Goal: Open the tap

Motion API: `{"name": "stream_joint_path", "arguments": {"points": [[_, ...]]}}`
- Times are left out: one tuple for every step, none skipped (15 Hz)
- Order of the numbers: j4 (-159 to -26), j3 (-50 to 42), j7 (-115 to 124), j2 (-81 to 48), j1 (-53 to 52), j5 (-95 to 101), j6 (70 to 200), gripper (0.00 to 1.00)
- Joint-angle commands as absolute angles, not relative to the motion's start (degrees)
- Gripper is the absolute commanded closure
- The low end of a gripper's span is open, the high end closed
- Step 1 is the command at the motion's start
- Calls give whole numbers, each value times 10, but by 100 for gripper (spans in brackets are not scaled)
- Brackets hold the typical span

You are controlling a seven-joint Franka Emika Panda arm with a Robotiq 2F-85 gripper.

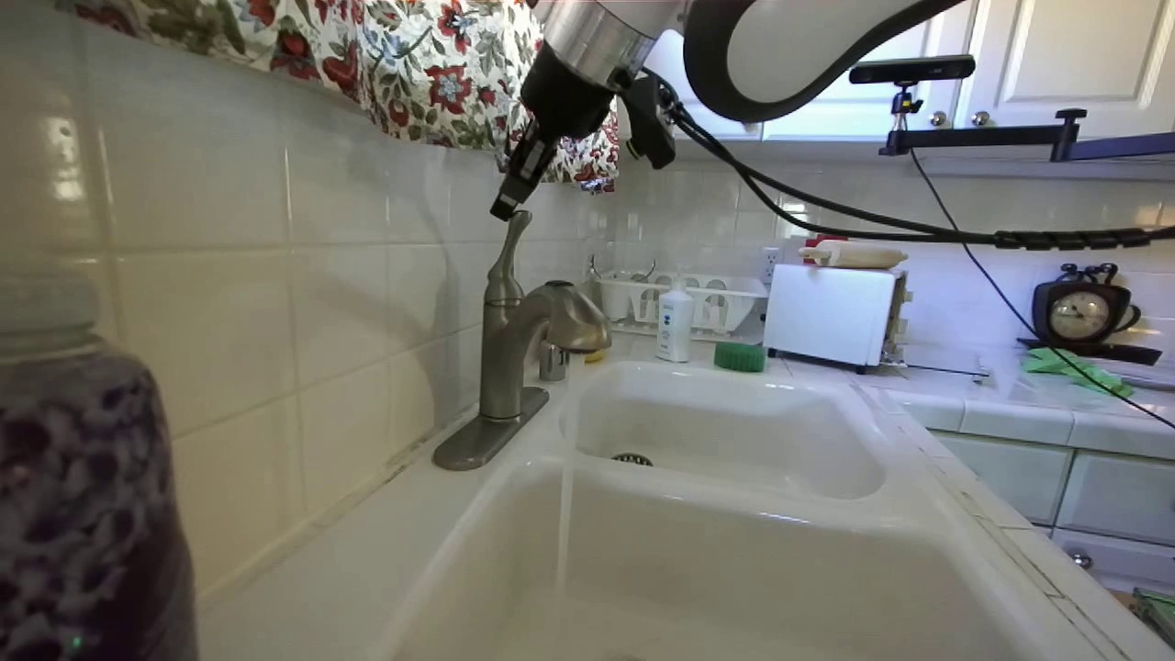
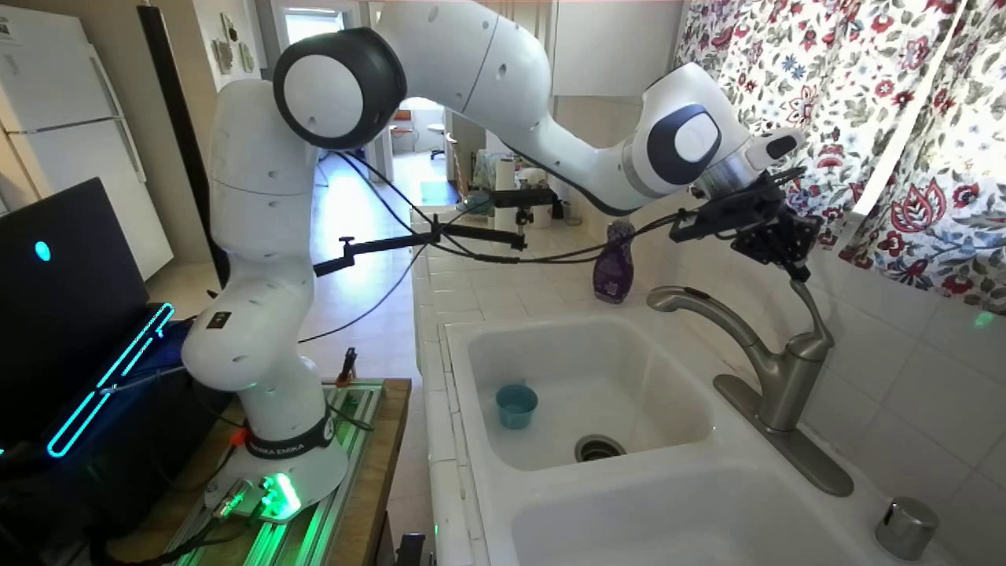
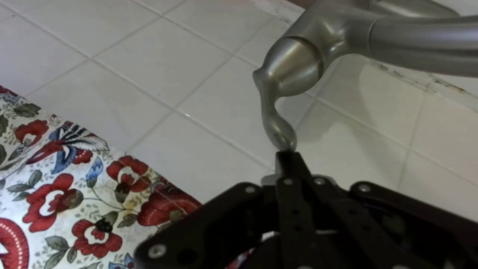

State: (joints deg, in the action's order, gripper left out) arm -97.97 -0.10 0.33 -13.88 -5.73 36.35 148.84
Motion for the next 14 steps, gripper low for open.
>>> {"name": "stream_joint_path", "arguments": {"points": [[-968, -12, 18, -148, -66, 385, 1481, 100], [-971, -14, 19, -147, -66, 387, 1477, 100], [-973, -15, 20, -145, -66, 387, 1476, 100], [-975, -17, 21, -143, -65, 390, 1476, 100], [-977, -19, 22, -142, -65, 393, 1474, 100], [-980, -21, 21, -139, -63, 390, 1472, 100], [-982, -23, 22, -137, -63, 392, 1470, 100], [-987, -21, 17, -134, -61, 384, 1467, 100], [-988, -23, 19, -133, -61, 386, 1466, 100], [-988, -22, 18, -133, -61, 383, 1466, 100], [-988, -26, 24, -133, -63, 394, 1469, 100], [-988, -27, 26, -132, -63, 396, 1469, 100], [-989, -29, 27, -131, -63, 399, 1468, 100], [-990, -32, 28, -130, -62, 404, 1467, 100]]}}
